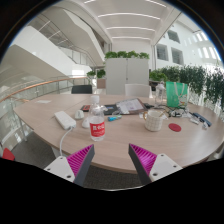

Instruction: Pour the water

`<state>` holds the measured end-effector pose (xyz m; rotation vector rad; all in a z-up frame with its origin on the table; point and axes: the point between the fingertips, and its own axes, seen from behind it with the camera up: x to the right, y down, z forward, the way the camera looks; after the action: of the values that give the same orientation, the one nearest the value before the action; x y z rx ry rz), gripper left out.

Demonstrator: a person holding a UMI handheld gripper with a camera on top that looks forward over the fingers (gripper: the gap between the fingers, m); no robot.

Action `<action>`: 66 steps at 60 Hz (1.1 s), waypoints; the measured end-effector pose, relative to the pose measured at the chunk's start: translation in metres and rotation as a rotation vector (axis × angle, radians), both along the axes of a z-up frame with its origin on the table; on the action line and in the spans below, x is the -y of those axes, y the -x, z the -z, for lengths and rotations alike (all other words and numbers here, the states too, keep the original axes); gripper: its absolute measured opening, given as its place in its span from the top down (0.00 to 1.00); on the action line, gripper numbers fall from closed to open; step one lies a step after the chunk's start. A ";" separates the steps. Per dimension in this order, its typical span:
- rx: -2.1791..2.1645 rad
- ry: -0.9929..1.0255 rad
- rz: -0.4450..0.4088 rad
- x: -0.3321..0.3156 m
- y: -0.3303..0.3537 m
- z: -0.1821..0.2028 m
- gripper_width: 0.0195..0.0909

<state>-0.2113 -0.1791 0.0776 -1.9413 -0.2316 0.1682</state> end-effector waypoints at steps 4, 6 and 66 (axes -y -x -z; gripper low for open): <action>-0.021 -0.018 -0.057 -0.028 0.048 0.003 0.14; -0.027 -0.021 -0.077 -0.043 0.062 0.003 0.14; -0.425 0.101 -0.063 -0.206 0.098 -0.039 0.80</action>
<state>-0.3092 0.0267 0.1171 -1.9469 -0.0019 0.6360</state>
